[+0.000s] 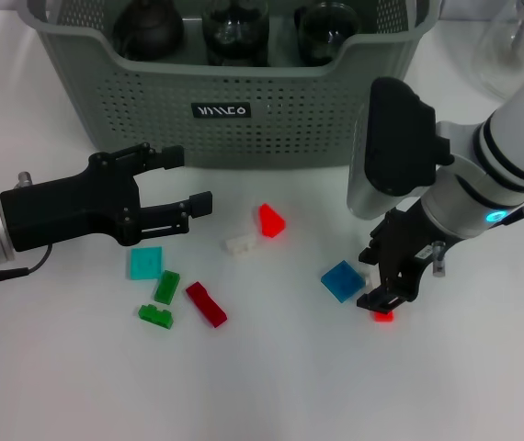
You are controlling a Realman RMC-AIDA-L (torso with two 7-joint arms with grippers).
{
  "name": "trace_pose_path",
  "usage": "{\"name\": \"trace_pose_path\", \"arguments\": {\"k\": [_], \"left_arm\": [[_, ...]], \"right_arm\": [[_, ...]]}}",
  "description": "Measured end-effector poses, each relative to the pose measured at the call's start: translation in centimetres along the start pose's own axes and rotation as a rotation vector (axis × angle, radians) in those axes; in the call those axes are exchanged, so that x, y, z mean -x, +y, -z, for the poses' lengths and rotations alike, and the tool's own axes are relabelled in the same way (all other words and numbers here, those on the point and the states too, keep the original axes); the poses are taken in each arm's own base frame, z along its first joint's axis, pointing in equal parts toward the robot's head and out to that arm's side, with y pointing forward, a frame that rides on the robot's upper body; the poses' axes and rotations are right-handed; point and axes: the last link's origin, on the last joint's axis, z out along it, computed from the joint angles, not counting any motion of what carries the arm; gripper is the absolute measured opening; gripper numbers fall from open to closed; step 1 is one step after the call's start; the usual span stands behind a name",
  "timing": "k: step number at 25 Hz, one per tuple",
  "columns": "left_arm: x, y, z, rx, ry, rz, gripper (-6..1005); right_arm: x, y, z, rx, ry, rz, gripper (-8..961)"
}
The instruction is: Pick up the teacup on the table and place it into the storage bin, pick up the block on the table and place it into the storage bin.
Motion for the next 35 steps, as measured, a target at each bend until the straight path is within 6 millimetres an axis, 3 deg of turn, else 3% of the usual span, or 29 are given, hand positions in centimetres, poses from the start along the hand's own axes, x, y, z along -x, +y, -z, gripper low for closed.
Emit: {"name": "trace_pose_path", "arguments": {"k": [7, 20, 27, 31, 35], "left_arm": [[0.0, 0.0, 0.0, 0.0, 0.0, 0.0, 827], [0.0, 0.0, 0.0, -0.003, -0.002, -0.001, 827], [0.0, 0.0, 0.0, -0.003, -0.001, -0.001, 827], [0.0, -0.1, 0.0, -0.004, -0.001, -0.002, 828], [0.0, -0.1, 0.1, -0.004, -0.002, -0.002, 828]], "right_arm": [[0.2, 0.2, -0.2, -0.001, 0.014, 0.002, 635], [0.0, 0.1, -0.2, -0.013, 0.025, -0.005, 618], [-0.1, 0.2, -0.1, -0.009, 0.028, -0.006, 540], [-0.3, 0.2, 0.7, -0.005, 0.02, -0.026, 436], [-1.3, -0.1, 2.8, -0.019, -0.002, -0.075, 448]]}}
